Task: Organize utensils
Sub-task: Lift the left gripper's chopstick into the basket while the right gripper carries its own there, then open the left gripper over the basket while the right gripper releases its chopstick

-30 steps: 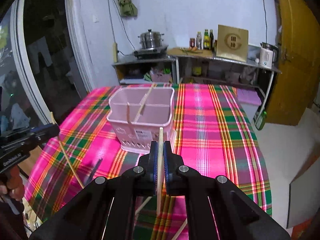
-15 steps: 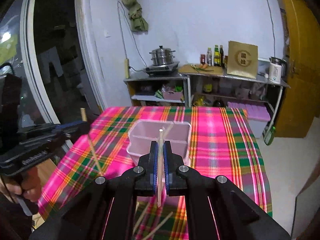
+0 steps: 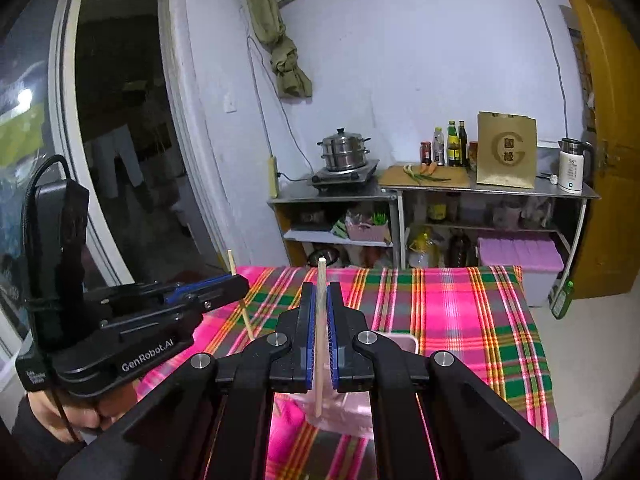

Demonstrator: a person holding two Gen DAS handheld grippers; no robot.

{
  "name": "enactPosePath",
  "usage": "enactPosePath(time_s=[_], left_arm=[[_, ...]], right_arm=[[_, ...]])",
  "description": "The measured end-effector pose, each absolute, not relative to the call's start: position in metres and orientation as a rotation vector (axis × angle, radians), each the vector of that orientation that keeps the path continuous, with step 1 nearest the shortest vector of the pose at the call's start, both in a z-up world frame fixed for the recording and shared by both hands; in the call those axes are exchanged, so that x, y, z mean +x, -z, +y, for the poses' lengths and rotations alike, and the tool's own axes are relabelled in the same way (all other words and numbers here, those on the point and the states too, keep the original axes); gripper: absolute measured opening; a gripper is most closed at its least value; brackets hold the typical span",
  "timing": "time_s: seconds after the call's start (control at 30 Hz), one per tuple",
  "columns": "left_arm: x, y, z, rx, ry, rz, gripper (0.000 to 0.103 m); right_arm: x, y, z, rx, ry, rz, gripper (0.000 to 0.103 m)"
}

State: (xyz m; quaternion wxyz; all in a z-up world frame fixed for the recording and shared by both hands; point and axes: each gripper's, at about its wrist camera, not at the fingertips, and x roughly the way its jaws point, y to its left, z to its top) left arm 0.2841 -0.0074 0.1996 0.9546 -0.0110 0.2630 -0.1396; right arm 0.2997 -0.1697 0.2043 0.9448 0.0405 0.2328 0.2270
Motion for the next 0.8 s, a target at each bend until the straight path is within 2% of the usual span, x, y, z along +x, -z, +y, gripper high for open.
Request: enactPosePath(time_s=[0.37,0.8], left_arm=[[0.315,-0.171,-0.001,-0.055,0.302,0.517,0.005],[0.321,-0.106,0.002,-0.059,0.289,0.657,0.006]], right_arm=[[0.347,-0.163,-0.16,0.095,-0.449,0.547,0.005],[0.364,-0.096,-0.165,0.078,-0.422,0.694,0.006]])
